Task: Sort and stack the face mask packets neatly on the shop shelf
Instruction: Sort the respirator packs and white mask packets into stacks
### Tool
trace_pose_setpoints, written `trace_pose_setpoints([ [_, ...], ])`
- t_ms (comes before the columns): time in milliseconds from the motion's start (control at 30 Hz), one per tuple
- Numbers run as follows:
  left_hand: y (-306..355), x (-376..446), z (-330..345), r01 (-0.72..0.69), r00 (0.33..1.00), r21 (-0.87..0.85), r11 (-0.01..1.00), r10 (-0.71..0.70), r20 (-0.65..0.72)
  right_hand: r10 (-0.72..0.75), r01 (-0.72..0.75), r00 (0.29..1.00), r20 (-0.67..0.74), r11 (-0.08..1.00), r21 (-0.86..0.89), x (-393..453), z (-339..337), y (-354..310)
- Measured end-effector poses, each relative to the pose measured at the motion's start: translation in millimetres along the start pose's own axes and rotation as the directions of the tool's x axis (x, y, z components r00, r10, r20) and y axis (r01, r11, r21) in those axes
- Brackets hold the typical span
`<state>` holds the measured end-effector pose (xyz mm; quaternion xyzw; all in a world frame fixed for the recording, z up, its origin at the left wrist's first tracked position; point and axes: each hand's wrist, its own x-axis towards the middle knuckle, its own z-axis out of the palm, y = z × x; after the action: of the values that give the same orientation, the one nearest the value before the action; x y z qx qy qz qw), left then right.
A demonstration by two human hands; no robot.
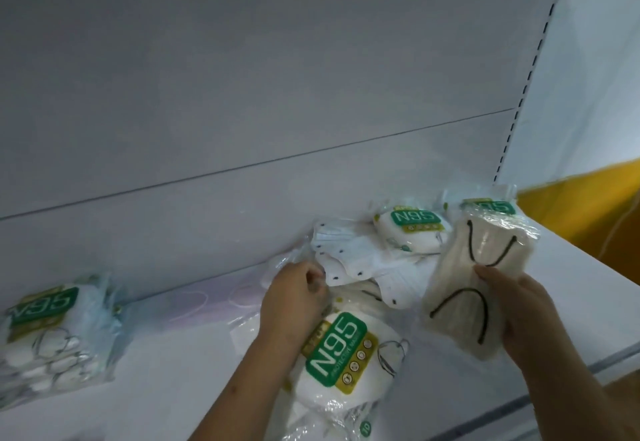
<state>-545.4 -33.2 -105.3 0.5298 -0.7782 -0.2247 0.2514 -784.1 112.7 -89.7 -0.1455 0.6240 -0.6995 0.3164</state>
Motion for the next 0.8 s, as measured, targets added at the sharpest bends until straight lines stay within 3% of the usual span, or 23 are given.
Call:
trace_pose_setpoints([
  [67,-11.1,5.9,7.0,-0.015,1.000,0.269,0.963,0.016,-0.005,0.028,-0.028,0.999,-0.025,1.000,0.000,2.5,-8.7,5.2],
  [133,-14.5,12.3,7.2,0.054,0.998,0.373,0.926,-0.067,0.022,0.078,-0.078,0.997,-0.026,0.997,-0.011,2.0,-7.3,11.6],
  [233,-18.4,26.3,2.3,0.041,0.994,0.242,0.969,-0.065,0.093,0.127,-0.128,0.992,-0.014,0.992,-0.018,-0.1,0.0,18.8],
  [333,-17.3,27.8,-16.7,-0.015,0.999,0.150,0.989,0.007,0.053,0.134,-0.135,0.991,-0.022,0.991,-0.004,-3.5,4.5,17.0],
  [467,-13.6,38.4,-50.8,-0.134,0.986,0.246,0.960,0.154,-0.066,0.094,-0.094,0.995,-0.018,0.995,0.029,-7.6,5.3,11.5],
  [567,-11.2,47.6,-76.5,-0.131,0.980,0.147,0.980,0.150,-0.134,0.056,-0.057,0.998,0.024,0.998,0.036,-9.0,9.4,7.0],
  [633,-12.9,48.3,-88.6,-0.082,0.992,0.062,0.995,0.087,-0.091,0.038,-0.039,0.998,0.051,0.999,0.032,-9.7,13.5,2.8],
  [733,-24.1,42.9,-97.1,0.112,0.992,-0.134,0.985,-0.105,0.064,0.047,-0.051,0.995,0.087,0.998,0.036,-11.8,20.7,-2.1],
  [800,-31.7,35.4,-101.6,0.264,0.964,-0.412,0.872,-0.239,0.113,0.046,-0.052,0.992,0.113,0.998,0.047,-14.9,25.7,-3.5],
])
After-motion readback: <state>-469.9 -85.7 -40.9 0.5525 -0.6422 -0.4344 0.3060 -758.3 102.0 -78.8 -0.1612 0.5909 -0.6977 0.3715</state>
